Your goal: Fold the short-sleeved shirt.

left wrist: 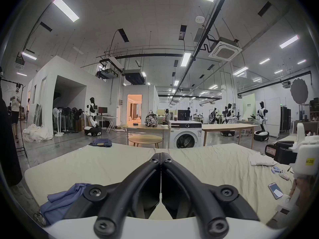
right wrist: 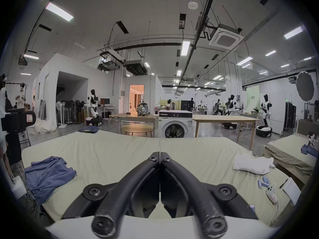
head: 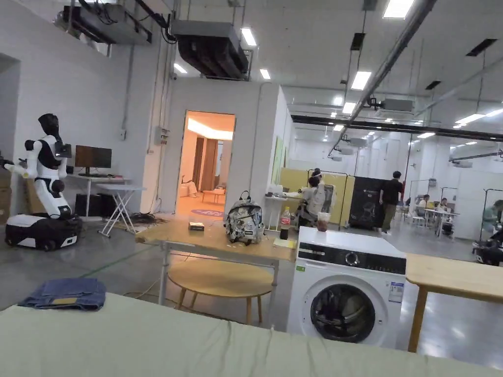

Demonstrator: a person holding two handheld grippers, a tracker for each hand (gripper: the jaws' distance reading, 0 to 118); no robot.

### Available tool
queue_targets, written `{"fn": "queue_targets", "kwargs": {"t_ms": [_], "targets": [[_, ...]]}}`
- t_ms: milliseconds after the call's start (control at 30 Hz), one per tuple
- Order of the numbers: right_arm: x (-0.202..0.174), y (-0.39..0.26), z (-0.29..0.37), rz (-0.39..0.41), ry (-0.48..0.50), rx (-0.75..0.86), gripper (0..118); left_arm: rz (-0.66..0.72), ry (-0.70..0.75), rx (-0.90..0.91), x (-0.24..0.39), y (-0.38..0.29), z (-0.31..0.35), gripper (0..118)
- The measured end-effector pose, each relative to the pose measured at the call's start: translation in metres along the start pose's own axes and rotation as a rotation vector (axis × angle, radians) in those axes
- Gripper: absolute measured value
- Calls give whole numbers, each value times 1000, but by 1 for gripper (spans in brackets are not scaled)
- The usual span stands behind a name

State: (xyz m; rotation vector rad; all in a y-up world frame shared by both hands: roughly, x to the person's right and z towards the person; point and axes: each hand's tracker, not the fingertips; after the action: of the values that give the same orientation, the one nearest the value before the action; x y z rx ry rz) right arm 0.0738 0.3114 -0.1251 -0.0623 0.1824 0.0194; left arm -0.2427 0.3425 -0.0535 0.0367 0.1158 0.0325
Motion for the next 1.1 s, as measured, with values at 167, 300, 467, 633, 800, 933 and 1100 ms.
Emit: {"fn": "queue_targets", "kwargs": {"t_ms": [167,300,467,633,800,933,1100], "targets": [[-2,-1,-5,-5,16,-11,0,0,14,-1,-5,1,5,0],[-21,-2,-14,-6,71,-20,0,-5,60,6,-17,5,16,0],[-58,-1,-26,-20,187,-11,0,-37,157,7,-42,5,40,0],[-84,-3,-36,-61,300,-26,0,-30,257,-14,-64,3,65,0],[-101,-12,-42,-64,361,-53,0,-42,285,-32,-82,-3,76,0],[-103,-18,-43,-60,384,-80,0,-36,312,-68,-97,-9,77,0],[-96,-30,-42,-80,396,-124,0,41,242,-185,-133,-20,73,29]]}}
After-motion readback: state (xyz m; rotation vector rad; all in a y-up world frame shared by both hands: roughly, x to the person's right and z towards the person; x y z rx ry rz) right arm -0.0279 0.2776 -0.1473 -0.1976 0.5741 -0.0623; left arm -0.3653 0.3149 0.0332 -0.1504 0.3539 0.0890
